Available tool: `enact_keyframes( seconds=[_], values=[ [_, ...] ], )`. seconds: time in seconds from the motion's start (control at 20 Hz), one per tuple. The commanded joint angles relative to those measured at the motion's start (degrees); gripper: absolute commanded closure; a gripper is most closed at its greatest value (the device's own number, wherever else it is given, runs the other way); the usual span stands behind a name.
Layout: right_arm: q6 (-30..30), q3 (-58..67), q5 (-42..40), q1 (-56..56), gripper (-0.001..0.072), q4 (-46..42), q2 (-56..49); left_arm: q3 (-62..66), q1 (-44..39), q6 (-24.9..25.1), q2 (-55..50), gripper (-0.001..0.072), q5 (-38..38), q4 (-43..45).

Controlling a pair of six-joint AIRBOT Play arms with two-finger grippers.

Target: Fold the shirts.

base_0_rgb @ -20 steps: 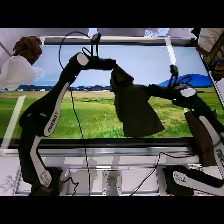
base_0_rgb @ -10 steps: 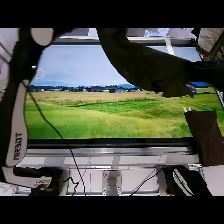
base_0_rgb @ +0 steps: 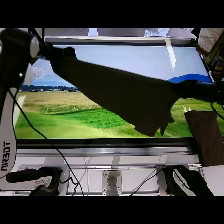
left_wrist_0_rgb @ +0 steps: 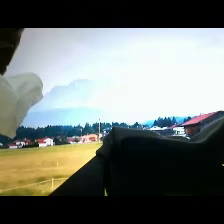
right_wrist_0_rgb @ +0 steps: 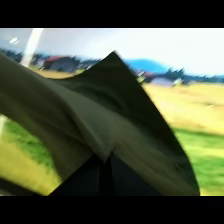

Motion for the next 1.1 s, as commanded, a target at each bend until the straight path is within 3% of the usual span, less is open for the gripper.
enact_keyframes(
  seconds=[0.0, 0.15, 0.55, 0.75, 0.8, 0.9, 0.95, 1.05],
  values=[
    [-2.5, -7.4, 1.8, 5.5, 0.0687, 8.2, -3.8, -10.9, 1.5, -3.9, -0.5, 0.0695, 6.4, 0.4],
    [-2.3, -13.7, -5.1, 16.5, 0.0688, 7.4, -6.9, -14.2, 1.5, -5.6, -4.2, 0.0695, 10.5, -0.3],
    [-4.1, -17.2, -14.7, 43.7, 0.0689, 19.5, -24.2, -14.2, 1.7, -5.5, -13.4, 0.0695, 17.6, 1.8],
    [-14.5, -17.2, -15.9, 46.8, 0.0686, 35.0, -31.1, -12.0, 2.4, -5.6, -13.5, 0.0695, 21.5, 2.2],
    [-14.9, -17.1, -18.0, 46.7, 0.0674, 35.4, -31.7, -11.2, 2.5, -5.6, -13.5, 0.0696, 21.5, 2.2],
    [-16.6, -16.9, -20.6, 44.2, 0.0422, 34.9, -31.7, -10.1, 3.0, -5.4, -13.5, 0.0696, 20.7, 2.3],
    [-16.8, -16.2, -20.5, 42.0, 0.0373, 34.5, -31.7, -9.8, 3.4, -5.4, -13.5, 0.0695, 20.5, 2.4],
    [-17.5, -14.0, -20.7, 36.1, 0.0373, 32.6, -31.7, -9.2, 4.6, -5.4, -13.5, 0.0695, 20.9, 2.3]
  ],
)
